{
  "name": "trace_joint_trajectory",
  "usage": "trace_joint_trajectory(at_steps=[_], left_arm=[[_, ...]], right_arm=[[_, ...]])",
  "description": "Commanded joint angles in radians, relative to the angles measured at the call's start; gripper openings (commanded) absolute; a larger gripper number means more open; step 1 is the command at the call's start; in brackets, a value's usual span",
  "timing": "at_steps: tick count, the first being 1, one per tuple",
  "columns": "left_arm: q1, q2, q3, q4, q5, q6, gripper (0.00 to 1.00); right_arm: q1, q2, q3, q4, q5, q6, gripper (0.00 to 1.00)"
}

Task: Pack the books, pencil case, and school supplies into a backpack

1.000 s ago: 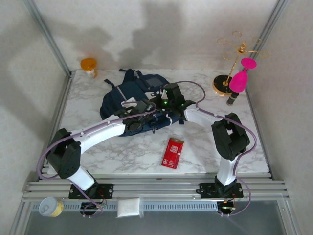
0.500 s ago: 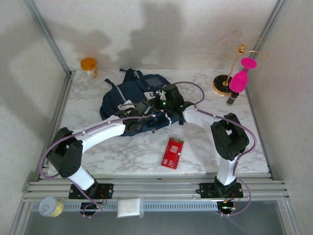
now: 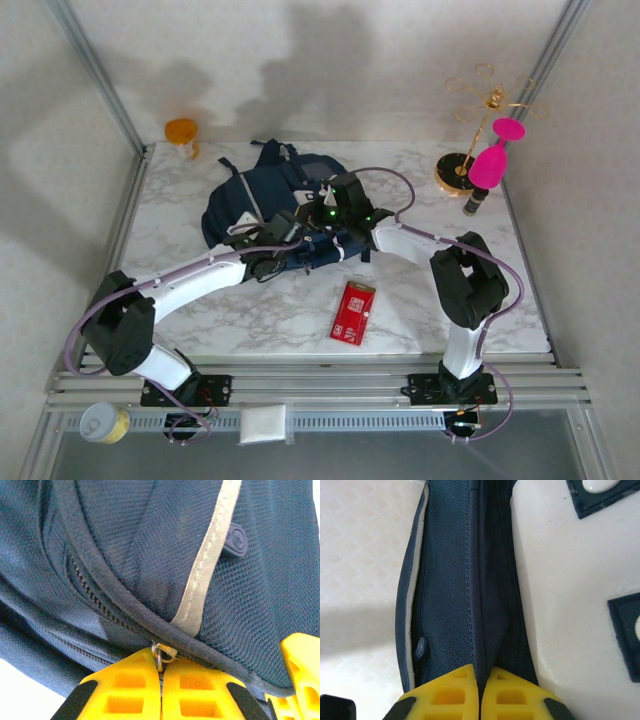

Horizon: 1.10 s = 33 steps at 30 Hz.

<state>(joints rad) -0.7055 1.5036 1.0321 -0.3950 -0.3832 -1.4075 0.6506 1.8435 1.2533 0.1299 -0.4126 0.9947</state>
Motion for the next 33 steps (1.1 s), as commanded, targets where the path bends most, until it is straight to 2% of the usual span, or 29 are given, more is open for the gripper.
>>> trace_joint_trajectory(at_steps=[1,13,16,19,23,26,29,33], left_arm=[[0.034,-0.042,-0.012,-0.062,-0.091,0.124,0.0],[0.042,-0.153,-0.037,-0.156,0.056,0.554,0.0],[0.038,-0.141,-0.029,-0.141,0.131,0.676,0.0],[0.035,-0.124,-0.039,-0.055,0.199,0.756,0.0],[0.035,-0.112,-0.042,0.042,0.244,0.768,0.0],[0.035,-0.096,-0.041,0.093,0.291,0.774,0.0],[0.035,-0.068,-0.018,0.085,0.3,0.79,0.0],[0.036,-0.073,-0.025,0.106,0.304,0.799,0.0]], right_arm=[[-0.045,-0.087,0.009,0.028,-0.065,-0.031,0.0],[-0.168,-0.095,0.043,-0.082,-0.149,-0.136,0.0],[-0.202,-0.06,0.097,-0.138,-0.159,-0.173,0.0],[-0.193,-0.069,0.096,-0.148,-0.106,-0.17,0.0],[-0.173,-0.13,0.01,-0.143,-0.075,-0.118,0.34],[-0.124,-0.188,-0.059,-0.132,-0.069,-0.078,0.49],[-0.055,-0.231,-0.154,-0.067,-0.035,0.028,0.58],[-0.013,-0.228,-0.219,-0.021,0.002,0.164,0.59]])
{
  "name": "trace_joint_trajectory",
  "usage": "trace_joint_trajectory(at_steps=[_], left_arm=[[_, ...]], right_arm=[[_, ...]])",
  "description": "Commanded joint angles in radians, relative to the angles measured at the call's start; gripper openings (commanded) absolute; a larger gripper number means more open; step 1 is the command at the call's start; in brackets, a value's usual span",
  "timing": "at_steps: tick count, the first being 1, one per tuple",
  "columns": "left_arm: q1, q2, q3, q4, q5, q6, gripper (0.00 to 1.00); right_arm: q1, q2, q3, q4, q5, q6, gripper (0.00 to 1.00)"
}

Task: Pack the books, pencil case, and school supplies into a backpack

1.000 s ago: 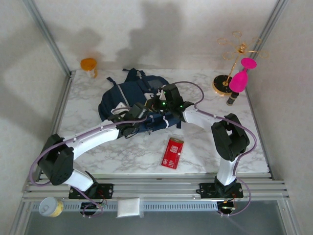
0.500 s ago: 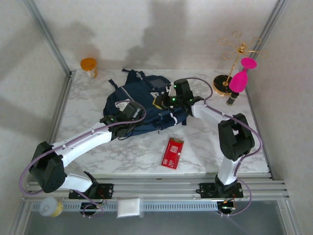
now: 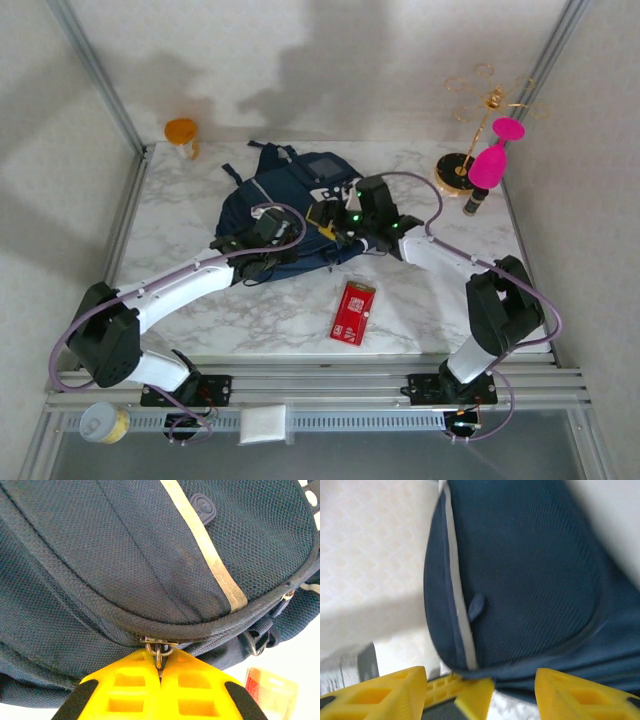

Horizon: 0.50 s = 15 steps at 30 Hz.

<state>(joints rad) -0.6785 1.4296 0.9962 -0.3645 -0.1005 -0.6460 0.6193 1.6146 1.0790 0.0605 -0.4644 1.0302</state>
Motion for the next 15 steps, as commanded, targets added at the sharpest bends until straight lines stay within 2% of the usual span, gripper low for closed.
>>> trace_joint_trajectory(at_steps=[1,3,7,10,12,15], left_arm=[[0.008,-0.002,0.007,0.079,0.026,0.041,0.0],[0.008,-0.002,0.003,0.085,0.037,0.051,0.0],[0.007,0.002,-0.002,0.101,0.057,0.08,0.0],[0.01,0.005,-0.001,0.092,0.063,0.101,0.0],[0.008,0.0,-0.002,0.089,0.058,0.106,0.0],[0.01,0.002,0.004,0.067,0.029,0.104,0.0]], right_arm=[[0.02,-0.006,-0.058,0.059,0.082,0.162,0.59],[0.029,-0.003,-0.075,0.128,0.093,0.224,0.59],[0.046,0.074,0.01,0.119,0.151,0.262,0.58],[0.047,0.126,0.043,0.163,0.191,0.276,0.49],[0.056,0.176,0.117,0.129,0.199,0.219,0.41],[0.071,0.234,0.248,-0.023,0.281,0.094,0.21]])
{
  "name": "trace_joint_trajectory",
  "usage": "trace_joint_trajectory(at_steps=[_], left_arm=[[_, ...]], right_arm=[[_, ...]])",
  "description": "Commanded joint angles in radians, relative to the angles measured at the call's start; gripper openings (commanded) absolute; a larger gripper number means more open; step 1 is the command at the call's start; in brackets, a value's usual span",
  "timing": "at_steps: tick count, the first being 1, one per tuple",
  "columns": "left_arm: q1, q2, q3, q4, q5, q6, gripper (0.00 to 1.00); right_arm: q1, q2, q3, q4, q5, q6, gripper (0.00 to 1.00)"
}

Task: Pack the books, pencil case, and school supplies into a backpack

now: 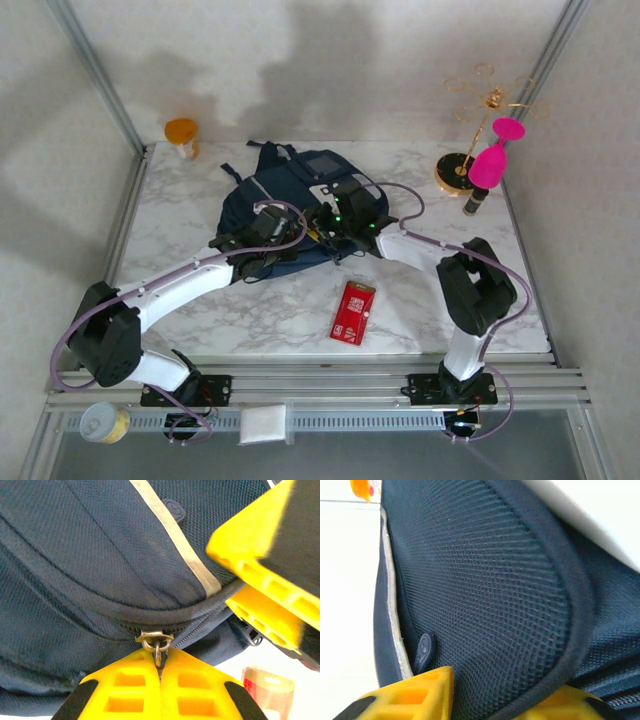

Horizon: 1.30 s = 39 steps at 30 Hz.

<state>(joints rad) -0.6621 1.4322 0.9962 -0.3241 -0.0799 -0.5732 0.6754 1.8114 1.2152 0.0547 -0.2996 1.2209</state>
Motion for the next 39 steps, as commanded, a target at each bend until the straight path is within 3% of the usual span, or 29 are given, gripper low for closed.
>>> trace_joint_trajectory(at_steps=[1,3,9,14,16,20,24,30,36,39], left_arm=[[-0.008,0.002,0.007,0.02,0.002,0.039,0.0],[-0.007,0.0,0.007,0.018,0.005,0.049,0.0],[-0.016,-0.018,0.006,0.0,0.047,0.029,0.0],[-0.02,-0.05,-0.038,-0.06,0.009,-0.018,0.0],[-0.007,-0.053,-0.051,-0.086,-0.03,-0.017,0.0],[0.036,-0.051,-0.061,-0.04,0.027,0.025,0.0],[0.062,-0.018,-0.041,0.006,0.071,0.084,0.0],[0.034,0.004,-0.008,0.109,0.157,0.119,0.0],[-0.03,0.046,0.059,0.176,0.149,0.037,0.02],[-0.09,0.064,0.094,0.182,0.085,-0.011,0.14]], right_arm=[[0.015,0.041,0.112,-0.012,0.12,-0.116,0.14],[0.015,0.043,0.104,0.0,0.113,-0.134,0.01],[0.011,0.008,0.143,-0.136,0.087,-0.353,0.0],[-0.152,-0.101,0.066,-0.219,-0.05,-0.537,0.0],[-0.229,-0.097,0.108,-0.311,-0.11,-0.63,0.0],[-0.28,-0.059,0.199,-0.462,-0.126,-0.799,0.0],[-0.373,-0.067,0.191,-0.469,-0.066,-0.731,0.0],[-0.329,-0.077,0.157,-0.377,-0.175,-0.631,0.0],[-0.296,-0.129,0.049,-0.28,-0.194,-0.568,0.27],[-0.29,-0.125,-0.026,-0.213,-0.2,-0.468,0.35]])
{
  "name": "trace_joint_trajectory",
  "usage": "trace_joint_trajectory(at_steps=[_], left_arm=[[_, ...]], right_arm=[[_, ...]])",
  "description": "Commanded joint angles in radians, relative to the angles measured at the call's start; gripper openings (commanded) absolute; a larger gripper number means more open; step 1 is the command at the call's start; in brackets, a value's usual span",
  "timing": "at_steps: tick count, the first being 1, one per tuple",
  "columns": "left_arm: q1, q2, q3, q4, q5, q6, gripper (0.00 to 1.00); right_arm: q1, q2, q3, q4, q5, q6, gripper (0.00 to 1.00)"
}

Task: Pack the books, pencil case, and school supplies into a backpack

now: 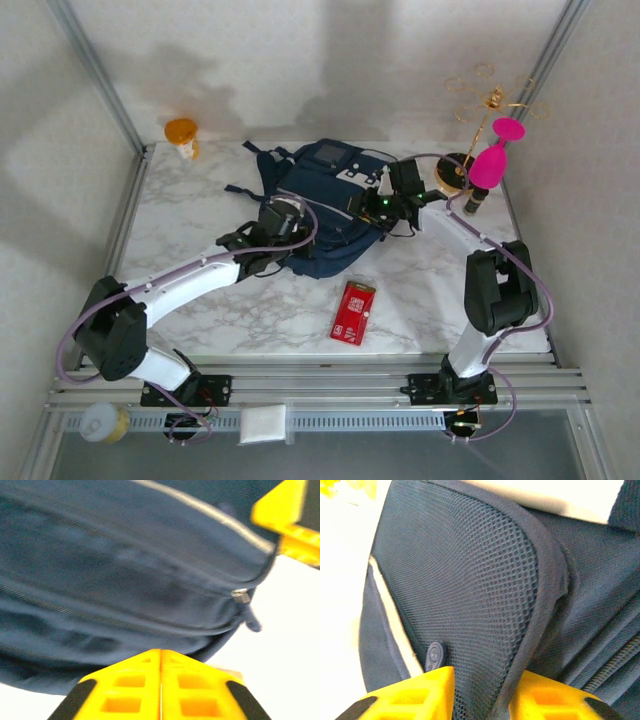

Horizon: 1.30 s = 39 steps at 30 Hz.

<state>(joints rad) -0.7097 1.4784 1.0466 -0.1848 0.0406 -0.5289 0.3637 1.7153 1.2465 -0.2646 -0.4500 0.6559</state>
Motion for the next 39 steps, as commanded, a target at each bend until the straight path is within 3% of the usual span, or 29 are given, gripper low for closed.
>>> trace_joint_trajectory(at_steps=[1,6,8,12,17,23,32,35,39], left_arm=[[-0.053,0.023,0.047,0.055,-0.038,-0.076,0.16],[-0.107,0.101,0.122,-0.012,-0.088,-0.169,0.27],[-0.136,0.138,0.176,-0.072,-0.135,-0.189,0.34],[-0.166,0.237,0.294,-0.189,-0.191,-0.227,0.35],[-0.193,0.314,0.423,-0.383,-0.358,-0.307,0.4],[-0.201,0.285,0.408,-0.43,-0.431,-0.386,0.42],[-0.155,0.348,0.424,-0.342,-0.342,-0.356,0.45],[-0.134,0.379,0.442,-0.37,-0.385,-0.374,0.4],[-0.128,0.374,0.405,-0.239,-0.295,-0.346,0.36]], right_arm=[[0.024,-0.035,-0.088,0.144,-0.045,0.132,0.37],[0.053,-0.055,-0.097,0.187,-0.046,0.187,0.31],[0.052,-0.067,-0.103,0.208,-0.065,0.214,0.2],[0.053,-0.076,-0.129,0.276,-0.094,0.272,0.08],[0.054,-0.066,-0.128,0.295,-0.104,0.282,0.06],[0.057,-0.053,-0.137,0.318,-0.115,0.291,0.03],[0.06,-0.051,-0.138,0.337,-0.111,0.297,0.02],[0.063,-0.056,-0.151,0.352,-0.115,0.304,0.02],[0.064,-0.053,-0.16,0.366,-0.121,0.312,0.02]])
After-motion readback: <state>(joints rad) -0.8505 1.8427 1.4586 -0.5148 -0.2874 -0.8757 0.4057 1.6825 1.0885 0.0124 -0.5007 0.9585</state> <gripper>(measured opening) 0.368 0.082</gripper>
